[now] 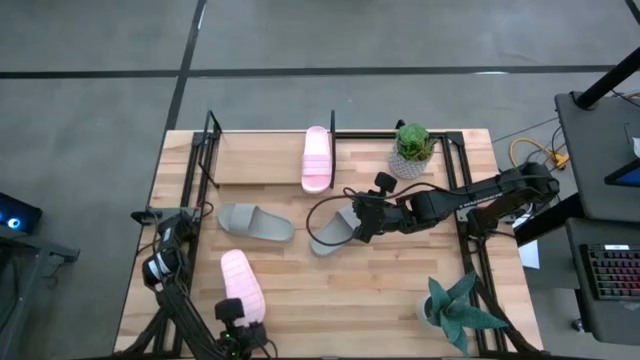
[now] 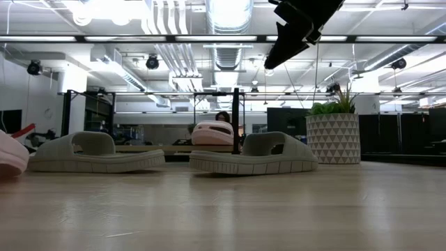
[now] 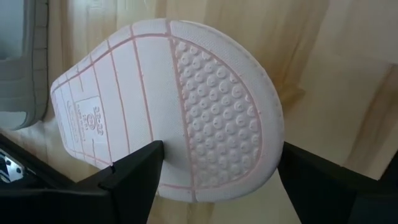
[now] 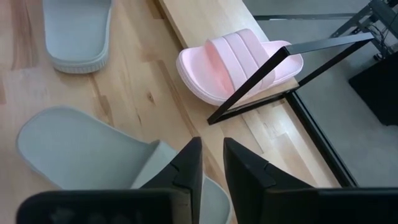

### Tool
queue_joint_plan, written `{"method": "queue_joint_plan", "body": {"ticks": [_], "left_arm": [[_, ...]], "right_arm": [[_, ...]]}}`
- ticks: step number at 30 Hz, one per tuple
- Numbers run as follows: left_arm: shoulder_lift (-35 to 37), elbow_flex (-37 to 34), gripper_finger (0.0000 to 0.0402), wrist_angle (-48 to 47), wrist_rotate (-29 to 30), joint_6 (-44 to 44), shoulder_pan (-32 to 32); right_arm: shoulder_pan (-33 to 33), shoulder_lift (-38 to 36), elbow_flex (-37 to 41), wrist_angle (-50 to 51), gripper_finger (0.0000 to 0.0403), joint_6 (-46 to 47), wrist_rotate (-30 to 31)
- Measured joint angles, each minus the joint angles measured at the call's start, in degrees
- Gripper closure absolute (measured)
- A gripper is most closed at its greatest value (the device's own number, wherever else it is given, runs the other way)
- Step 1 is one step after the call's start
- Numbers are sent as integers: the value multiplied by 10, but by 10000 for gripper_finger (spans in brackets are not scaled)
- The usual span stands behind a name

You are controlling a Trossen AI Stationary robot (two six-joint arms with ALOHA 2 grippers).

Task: Pick and place slides into the shelf
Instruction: Put the pink slipper on the shelf

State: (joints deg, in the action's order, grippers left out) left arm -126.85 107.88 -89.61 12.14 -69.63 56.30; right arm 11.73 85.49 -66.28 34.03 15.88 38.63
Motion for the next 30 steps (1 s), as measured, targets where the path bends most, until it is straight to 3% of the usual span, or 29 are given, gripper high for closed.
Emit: {"method": "queue_joint_plan", "body": {"ticks": [6,21,30], "left_arm": [[1,-33,144,-4,4,12,-7],[10,-35,261,-4,19,26,-8],[65,-37,376,-8,90,10,-9]], "right_arm": [[0,0,0,0,349,0,0],[0,0,0,-1,350,0,0],[0,0,0,-3,349,0,0]]}}
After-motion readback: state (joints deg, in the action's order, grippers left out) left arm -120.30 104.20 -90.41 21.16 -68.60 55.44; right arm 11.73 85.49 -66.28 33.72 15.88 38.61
